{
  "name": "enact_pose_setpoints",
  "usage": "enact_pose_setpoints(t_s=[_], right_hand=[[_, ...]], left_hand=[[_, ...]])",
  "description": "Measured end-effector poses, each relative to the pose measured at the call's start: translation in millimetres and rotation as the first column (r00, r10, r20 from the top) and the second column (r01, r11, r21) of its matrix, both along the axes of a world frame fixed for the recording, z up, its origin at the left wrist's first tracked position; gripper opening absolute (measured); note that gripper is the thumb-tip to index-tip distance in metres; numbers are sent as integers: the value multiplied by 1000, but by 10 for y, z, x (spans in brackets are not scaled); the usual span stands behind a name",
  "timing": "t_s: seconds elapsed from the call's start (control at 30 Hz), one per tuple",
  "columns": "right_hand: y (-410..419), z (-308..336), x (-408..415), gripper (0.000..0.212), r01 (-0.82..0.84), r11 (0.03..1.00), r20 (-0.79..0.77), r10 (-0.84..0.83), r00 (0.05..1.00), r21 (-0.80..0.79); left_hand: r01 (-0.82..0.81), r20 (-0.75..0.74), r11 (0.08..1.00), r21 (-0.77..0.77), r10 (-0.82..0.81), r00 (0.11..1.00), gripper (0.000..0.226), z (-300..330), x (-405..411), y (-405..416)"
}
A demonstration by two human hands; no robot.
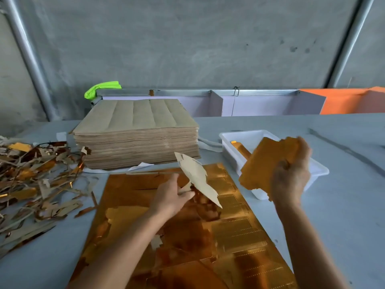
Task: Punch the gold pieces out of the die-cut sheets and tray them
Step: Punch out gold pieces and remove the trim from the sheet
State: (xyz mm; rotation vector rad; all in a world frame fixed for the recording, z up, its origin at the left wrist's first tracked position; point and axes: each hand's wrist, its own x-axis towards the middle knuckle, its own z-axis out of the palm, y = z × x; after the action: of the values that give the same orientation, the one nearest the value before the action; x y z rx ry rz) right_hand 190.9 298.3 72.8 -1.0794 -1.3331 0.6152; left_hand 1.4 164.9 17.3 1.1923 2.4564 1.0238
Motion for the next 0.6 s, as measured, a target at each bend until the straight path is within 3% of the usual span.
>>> enact_pose_setpoints(t_s=[0.03,0.13,0.2,0.27,0.4,0.5,0.6], right_hand=[[-36,10,-49,62,-37,998,103,31,994,59],[-116,19,-236,49,-140,961,428,26,903,237],[-179,-29,-355,47,-242,917,634,-14,773,316],[-253,-123,-485,55,-348,900,781,16,625,261],[-392,-350,-713,38,-518,840,862,134,488,162],[-540,-488,-790,31,-586,794,816,229,531,159],[-618,-556,-830,33,-551,818,749,261,609,163]], left_hand=[[14,-23,999,47,-13,1000,46,24,-1,1],[-7,-40,981,195,15,999,22,118,42,-4],[-24,35,963,267,16,999,23,162,69,-29],[1,102,947,320,-35,994,18,211,84,-46],[75,178,923,378,-152,972,19,327,172,-46],[50,198,912,408,-141,970,22,393,199,-13],[65,125,910,410,-127,984,25,412,210,-9]])
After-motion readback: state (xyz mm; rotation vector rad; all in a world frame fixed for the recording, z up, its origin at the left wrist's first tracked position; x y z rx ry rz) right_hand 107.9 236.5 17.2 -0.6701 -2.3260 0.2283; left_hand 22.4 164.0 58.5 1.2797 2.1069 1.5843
